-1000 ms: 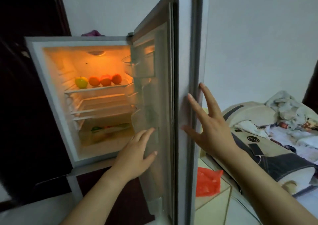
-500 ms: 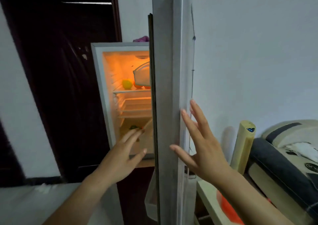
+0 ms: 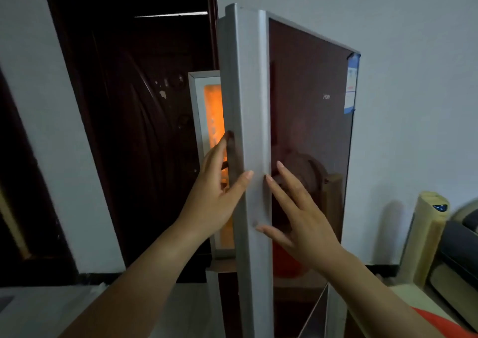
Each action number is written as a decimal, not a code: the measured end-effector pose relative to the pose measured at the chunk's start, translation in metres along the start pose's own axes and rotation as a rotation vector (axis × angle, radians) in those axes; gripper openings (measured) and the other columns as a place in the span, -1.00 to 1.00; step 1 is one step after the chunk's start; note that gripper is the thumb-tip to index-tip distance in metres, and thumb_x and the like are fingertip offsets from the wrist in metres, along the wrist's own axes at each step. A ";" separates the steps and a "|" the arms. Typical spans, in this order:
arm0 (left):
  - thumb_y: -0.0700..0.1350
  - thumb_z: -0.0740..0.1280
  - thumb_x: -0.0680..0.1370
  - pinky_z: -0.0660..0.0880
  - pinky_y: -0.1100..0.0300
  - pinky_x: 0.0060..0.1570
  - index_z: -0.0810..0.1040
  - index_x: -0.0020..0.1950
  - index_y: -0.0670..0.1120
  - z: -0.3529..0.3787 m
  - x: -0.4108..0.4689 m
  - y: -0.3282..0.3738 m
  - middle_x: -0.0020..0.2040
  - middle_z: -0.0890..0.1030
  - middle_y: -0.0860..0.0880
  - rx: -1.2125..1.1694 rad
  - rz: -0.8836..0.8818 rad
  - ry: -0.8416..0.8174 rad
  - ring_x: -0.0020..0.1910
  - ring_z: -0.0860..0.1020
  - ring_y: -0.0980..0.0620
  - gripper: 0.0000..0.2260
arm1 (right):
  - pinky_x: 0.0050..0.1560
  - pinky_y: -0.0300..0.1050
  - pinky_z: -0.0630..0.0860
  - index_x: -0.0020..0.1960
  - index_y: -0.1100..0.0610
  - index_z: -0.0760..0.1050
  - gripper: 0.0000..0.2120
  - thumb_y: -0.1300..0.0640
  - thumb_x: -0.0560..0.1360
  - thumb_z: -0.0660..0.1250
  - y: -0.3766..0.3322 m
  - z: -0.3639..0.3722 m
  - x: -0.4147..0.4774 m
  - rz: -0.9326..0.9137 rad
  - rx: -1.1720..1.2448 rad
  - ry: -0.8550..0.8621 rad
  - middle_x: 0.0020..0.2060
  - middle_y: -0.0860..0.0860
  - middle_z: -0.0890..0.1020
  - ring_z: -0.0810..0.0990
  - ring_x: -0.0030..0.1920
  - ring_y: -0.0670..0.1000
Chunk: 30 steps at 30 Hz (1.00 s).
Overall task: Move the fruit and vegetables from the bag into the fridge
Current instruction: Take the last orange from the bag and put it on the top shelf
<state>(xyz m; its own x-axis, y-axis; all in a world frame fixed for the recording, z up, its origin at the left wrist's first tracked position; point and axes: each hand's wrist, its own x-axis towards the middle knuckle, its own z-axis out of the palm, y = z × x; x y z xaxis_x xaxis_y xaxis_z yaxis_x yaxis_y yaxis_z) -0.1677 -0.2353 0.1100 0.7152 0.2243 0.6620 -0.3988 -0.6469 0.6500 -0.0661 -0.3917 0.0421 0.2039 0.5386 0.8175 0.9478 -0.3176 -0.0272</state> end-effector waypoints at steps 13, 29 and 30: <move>-0.05 0.23 0.57 0.39 0.00 0.32 0.07 0.48 0.20 -0.058 0.052 -0.104 0.44 0.23 0.13 0.117 -0.032 0.071 0.38 0.30 0.14 -0.45 | 0.37 0.05 0.33 0.51 0.01 0.02 -0.09 -0.10 0.34 0.46 0.040 0.080 0.062 0.129 -0.077 -0.091 0.53 -0.05 -0.07 -0.01 0.51 0.00; -0.04 0.39 0.47 0.06 0.19 0.37 -0.28 0.44 0.22 -0.052 0.113 -0.185 0.52 -0.29 0.07 0.566 0.068 0.154 0.47 -0.14 0.16 -0.12 | 0.43 0.14 0.00 0.51 -0.04 0.03 -0.13 -0.14 0.35 0.43 0.126 0.143 0.114 0.143 -0.267 -0.070 0.52 -0.04 -0.06 -0.09 0.51 0.04; -0.03 0.38 0.47 0.05 0.15 0.37 -0.27 0.44 0.23 -0.053 0.116 -0.189 0.52 -0.30 0.09 0.584 0.063 0.151 0.49 -0.15 0.13 -0.13 | 0.43 0.14 0.00 0.51 -0.04 0.03 -0.12 -0.14 0.35 0.43 0.132 0.146 0.117 0.138 -0.268 -0.075 0.52 -0.03 -0.05 -0.09 0.51 0.04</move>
<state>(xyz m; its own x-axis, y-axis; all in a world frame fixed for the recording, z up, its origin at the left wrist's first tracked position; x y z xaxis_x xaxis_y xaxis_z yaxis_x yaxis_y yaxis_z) -0.0395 -0.0483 0.0837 0.5943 0.2457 0.7658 -0.0263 -0.9457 0.3239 0.1185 -0.2562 0.0498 0.3532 0.5287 0.7718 0.8137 -0.5807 0.0255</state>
